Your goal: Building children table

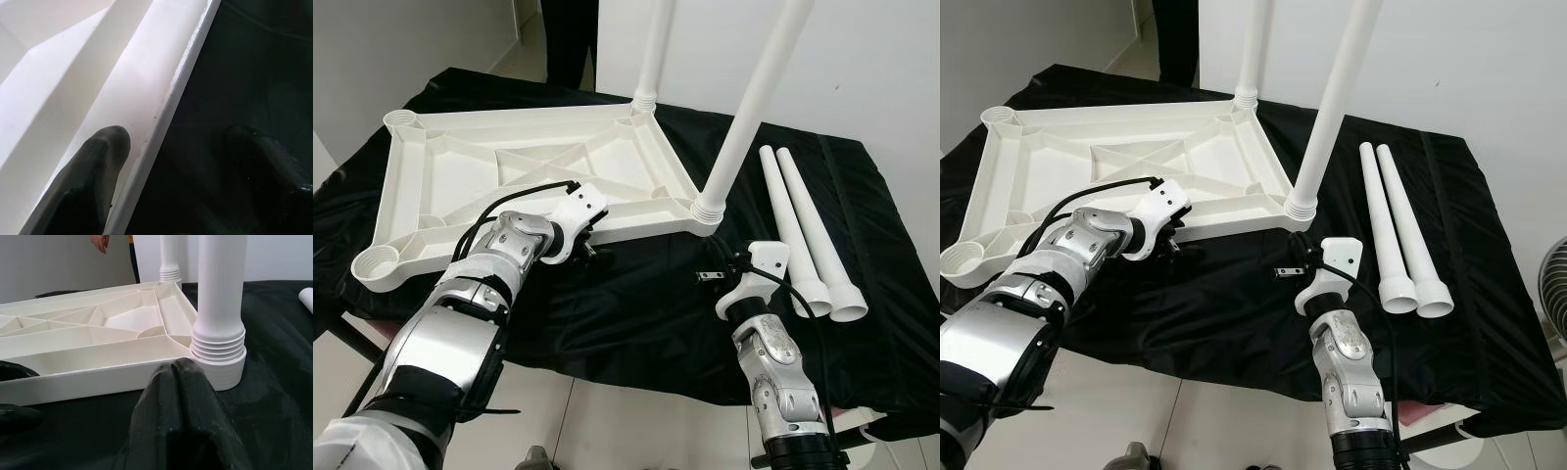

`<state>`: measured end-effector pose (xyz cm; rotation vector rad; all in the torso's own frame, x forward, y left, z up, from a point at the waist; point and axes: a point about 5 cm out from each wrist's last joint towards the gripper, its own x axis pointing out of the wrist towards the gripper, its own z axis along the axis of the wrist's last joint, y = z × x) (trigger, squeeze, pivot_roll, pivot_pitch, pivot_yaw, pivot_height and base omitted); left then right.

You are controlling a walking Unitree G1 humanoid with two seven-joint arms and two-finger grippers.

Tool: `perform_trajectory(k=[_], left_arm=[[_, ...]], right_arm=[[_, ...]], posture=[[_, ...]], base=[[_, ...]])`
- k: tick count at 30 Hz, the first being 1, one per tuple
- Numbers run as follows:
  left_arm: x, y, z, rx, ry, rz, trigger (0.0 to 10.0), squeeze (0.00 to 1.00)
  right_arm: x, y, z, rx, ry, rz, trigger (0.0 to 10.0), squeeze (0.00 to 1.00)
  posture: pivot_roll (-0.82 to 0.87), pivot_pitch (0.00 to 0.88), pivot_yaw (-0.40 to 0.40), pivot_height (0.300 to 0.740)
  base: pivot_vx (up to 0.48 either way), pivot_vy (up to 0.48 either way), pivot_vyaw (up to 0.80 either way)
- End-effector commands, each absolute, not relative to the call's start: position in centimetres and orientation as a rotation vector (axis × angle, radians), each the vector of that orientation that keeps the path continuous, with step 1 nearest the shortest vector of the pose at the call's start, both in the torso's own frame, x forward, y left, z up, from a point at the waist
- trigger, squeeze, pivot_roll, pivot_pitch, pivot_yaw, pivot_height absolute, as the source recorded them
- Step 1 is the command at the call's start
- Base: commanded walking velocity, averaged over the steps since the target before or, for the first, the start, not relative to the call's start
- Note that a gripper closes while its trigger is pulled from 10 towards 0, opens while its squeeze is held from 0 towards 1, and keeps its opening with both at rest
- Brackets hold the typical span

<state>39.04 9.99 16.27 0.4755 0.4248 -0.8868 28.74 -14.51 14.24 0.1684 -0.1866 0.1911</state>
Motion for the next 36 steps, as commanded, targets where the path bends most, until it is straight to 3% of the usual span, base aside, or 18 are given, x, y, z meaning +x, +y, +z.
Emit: perform_trajectory(k=[1, 4, 5, 6, 20, 27, 32, 36], left_arm=[[40.0, 10.7, 16.5, 0.502, 0.377, -0.63, 10.0, 0.0], [40.1, 10.7, 16.6, 0.493, 0.37, -0.617, 9.8, 0.0], [40.1, 10.7, 16.6, 0.486, 0.367, -0.607, 3.7, 0.0], [40.1, 10.7, 16.6, 0.479, 0.364, -0.604, 0.0, 0.0], [40.0, 8.7, 16.4, 0.455, 0.319, -0.579, 0.0, 0.0], [39.6, 6.2, 16.6, 0.4, 0.279, -0.597, 0.0, 0.0], [39.3, 2.5, 18.0, 0.353, 0.206, -0.604, 0.0, 0.0], [39.0, 1.0, 18.6, 0.348, 0.167, -0.606, 0.0, 0.0]], right_arm=[[28.7, -14.6, 14.0, 0.166, -0.173, 0.185, 10.0, 0.0], [28.8, -14.7, 14.0, 0.166, -0.174, 0.182, 10.0, 0.0], [28.8, -14.7, 14.0, 0.166, -0.175, 0.178, 10.0, 0.0], [28.8, -14.8, 14.0, 0.166, -0.175, 0.174, 10.0, 0.0], [29.1, -15.2, 14.3, 0.166, -0.186, 0.149, 10.0, 0.0], [29.2, -15.3, 14.4, 0.166, -0.19, 0.144, 10.0, 0.0], [29.4, -15.1, 14.6, 0.168, -0.195, 0.148, 10.0, 0.0], [29.5, -14.9, 14.7, 0.169, -0.197, 0.151, 10.0, 0.0]], posture=[[0.09, 0.037, -0.031, 0.74], [0.08, 0.038, -0.028, 0.74], [0.08, 0.04, -0.025, 0.74], [0.08, 0.043, -0.024, 0.74], [0.08, 0.052, -0.019, 0.74], [0.08, 0.052, -0.021, 0.74], [0.09, 0.055, -0.027, 0.74], [0.09, 0.059, -0.027, 0.74]], base=[[0.0, 0.0, 0.0], [0.0, 0.0, 0.0], [0.0, 0.0, 0.0], [0.0, 0.0, 0.0], [0.0, 0.0, 0.0], [0.0, 0.0, 0.0], [0.0, 0.0, 0.0], [0.0, 0.0, 0.0]])
